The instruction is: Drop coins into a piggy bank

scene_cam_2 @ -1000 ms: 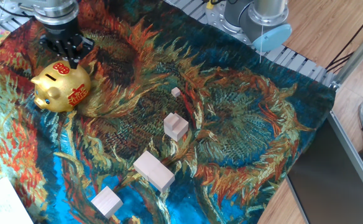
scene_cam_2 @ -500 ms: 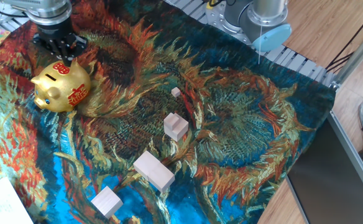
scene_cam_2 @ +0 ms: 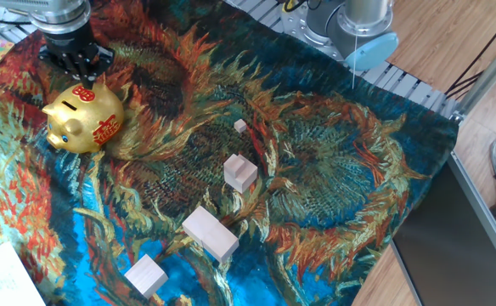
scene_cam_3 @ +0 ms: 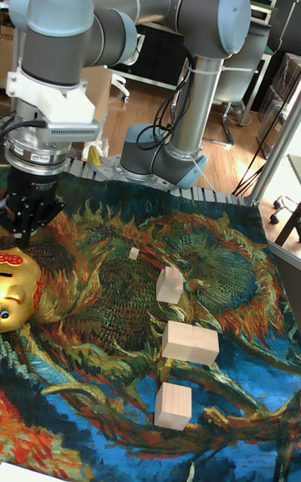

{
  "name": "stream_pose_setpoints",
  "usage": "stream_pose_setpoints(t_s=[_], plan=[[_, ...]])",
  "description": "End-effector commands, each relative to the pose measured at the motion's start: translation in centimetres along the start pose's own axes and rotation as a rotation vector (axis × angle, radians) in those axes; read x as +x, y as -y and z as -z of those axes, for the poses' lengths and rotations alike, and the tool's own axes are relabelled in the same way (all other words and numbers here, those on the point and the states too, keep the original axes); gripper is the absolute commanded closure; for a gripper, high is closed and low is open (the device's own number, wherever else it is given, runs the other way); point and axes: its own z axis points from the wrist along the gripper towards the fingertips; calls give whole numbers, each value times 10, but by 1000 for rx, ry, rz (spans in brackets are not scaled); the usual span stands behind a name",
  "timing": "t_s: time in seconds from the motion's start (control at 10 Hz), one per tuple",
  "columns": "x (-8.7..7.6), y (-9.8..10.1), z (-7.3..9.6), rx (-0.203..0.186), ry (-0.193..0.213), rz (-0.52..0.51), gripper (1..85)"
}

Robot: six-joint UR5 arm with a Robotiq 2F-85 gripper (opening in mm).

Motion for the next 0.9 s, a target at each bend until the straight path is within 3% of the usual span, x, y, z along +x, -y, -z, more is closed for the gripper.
stream_pose_setpoints(t_s=[0.0, 0.4, 0.5, 0.8], plan=[[-3, 4, 2, 10, 11, 104, 843], [-8, 4, 2, 8, 33, 11, 843], [-9, -2, 2, -15, 36, -1, 843], [-12, -3, 1, -19, 47, 45, 843]])
